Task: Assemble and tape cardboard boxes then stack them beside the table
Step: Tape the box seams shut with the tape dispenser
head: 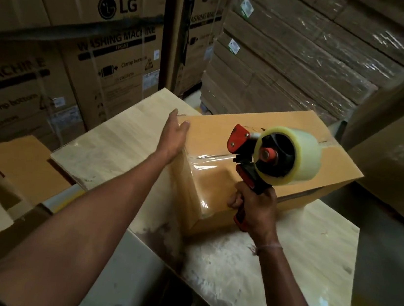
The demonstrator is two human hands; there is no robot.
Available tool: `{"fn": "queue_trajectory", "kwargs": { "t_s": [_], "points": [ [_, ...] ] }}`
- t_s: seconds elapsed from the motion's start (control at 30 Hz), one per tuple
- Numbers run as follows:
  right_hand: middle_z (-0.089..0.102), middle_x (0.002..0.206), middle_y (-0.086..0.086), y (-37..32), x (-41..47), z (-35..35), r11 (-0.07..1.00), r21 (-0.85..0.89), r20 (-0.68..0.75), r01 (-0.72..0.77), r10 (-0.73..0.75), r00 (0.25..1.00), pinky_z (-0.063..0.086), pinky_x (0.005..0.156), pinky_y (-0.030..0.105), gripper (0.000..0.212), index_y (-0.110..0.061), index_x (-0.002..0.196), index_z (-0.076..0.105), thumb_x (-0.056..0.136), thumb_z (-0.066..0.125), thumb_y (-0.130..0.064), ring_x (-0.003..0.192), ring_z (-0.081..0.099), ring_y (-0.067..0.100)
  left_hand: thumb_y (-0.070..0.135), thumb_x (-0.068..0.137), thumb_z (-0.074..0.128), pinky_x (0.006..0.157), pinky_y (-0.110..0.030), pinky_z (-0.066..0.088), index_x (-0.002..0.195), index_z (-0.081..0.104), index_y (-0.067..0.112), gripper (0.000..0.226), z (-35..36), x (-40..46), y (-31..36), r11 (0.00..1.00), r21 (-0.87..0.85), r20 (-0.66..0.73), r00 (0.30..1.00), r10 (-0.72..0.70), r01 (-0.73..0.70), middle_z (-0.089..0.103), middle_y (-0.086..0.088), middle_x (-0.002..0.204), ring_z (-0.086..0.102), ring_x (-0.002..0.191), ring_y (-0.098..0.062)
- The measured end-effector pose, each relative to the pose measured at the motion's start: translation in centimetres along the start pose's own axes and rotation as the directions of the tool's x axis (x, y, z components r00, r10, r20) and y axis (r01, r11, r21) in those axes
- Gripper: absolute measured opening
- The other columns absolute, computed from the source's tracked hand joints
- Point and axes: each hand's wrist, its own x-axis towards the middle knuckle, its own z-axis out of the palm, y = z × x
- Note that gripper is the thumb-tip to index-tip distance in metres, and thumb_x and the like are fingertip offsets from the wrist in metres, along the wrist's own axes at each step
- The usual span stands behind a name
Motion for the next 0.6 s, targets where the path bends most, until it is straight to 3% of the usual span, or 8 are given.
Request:
{"fn": "queue_trajectory", "kwargs": {
  "t_s": [0.1, 0.27, 0.4, 0.47, 0.53, 0.6],
  "points": [
    [0.052, 0.047, 0.012, 0.3, 0.0, -0.3, 1.000, 0.012, 0.002, 0.014, -0.014, 1.000, 0.056, 0.064, 0.037, 0.043, -0.007, 0.050, 0.054, 0.092, 0.063, 0.001, 0.055, 0.061, 0.032, 0.031, 0.106, 0.055, 0.091, -0.029, 0.053, 0.144, 0.051, 0.023, 0.039, -0.6, 0.0, -1.5, 0.995, -0.052, 0.023, 0.996, 0.086, -0.085, 0.062, -0.006, 0.133, 0.062, 0.114, -0.019],
    [0.051, 0.049, 0.015, 0.4, 0.1, -0.4, 0.999, 0.039, 0.017, 0.018, -0.019, 1.000, 0.055, 0.064, 0.038, 0.046, -0.008, 0.051, 0.053, 0.094, 0.057, 0.008, 0.055, 0.060, 0.032, 0.052, 0.098, 0.062, 0.100, -0.039, 0.055, 0.126, 0.068, 0.023, 0.041, -2.6, 0.6, -1.9, 0.988, 0.051, 0.111, 0.984, 0.136, -0.142, 0.073, 0.004, 0.118, 0.067, 0.113, -0.016],
    [0.053, 0.051, 0.019, 0.0, 0.2, -0.3, 0.999, 0.032, 0.045, 0.034, -0.035, 0.998, 0.054, 0.068, 0.043, 0.042, -0.008, 0.054, 0.058, 0.095, 0.063, -0.001, 0.058, 0.059, 0.036, 0.082, 0.089, 0.051, 0.106, -0.038, 0.049, 0.136, 0.067, 0.024, 0.077, -4.8, 0.7, 0.0, 0.965, 0.244, 0.285, 0.958, 0.018, -0.091, 0.070, 0.002, 0.129, 0.063, 0.120, -0.016],
    [0.052, 0.052, 0.017, -0.5, 0.5, -0.1, 0.998, 0.066, 0.016, 0.024, -0.025, 1.000, 0.049, 0.060, 0.039, 0.036, -0.012, 0.064, 0.064, 0.096, 0.062, 0.005, 0.057, 0.050, 0.035, 0.092, 0.084, 0.042, 0.109, -0.043, 0.046, 0.140, 0.064, 0.022, 0.092, -4.8, 1.3, 1.2, 0.941, 0.327, 0.274, 0.962, -0.012, -0.082, 0.067, -0.002, 0.136, 0.061, 0.124, -0.019],
    [0.058, 0.055, 0.002, -1.2, 0.7, -0.1, 0.994, 0.103, -0.026, 0.022, -0.019, 0.999, 0.043, 0.056, 0.033, 0.027, -0.014, 0.081, 0.073, 0.095, 0.064, 0.007, 0.057, 0.044, 0.027, 0.086, 0.089, 0.042, 0.111, -0.046, 0.044, 0.148, 0.054, 0.018, 0.091, -3.8, 2.3, 2.8, 0.899, 0.421, 0.214, 0.976, 0.031, -0.121, 0.060, -0.007, 0.146, 0.057, 0.131, -0.025],
    [0.066, 0.064, -0.004, -1.4, 1.2, -0.3, 0.995, 0.068, -0.079, 0.075, -0.070, 0.994, 0.044, 0.058, 0.029, 0.025, -0.016, 0.097, 0.078, 0.093, 0.069, 0.006, 0.056, 0.051, 0.017, 0.070, 0.096, 0.051, 0.110, -0.045, 0.044, 0.153, 0.047, 0.013, 0.080, -1.9, 3.2, 4.9, 0.781, 0.582, 0.206, 0.970, 0.130, -0.229, 0.055, -0.010, 0.151, 0.053, 0.136, -0.031]
  ]
}}
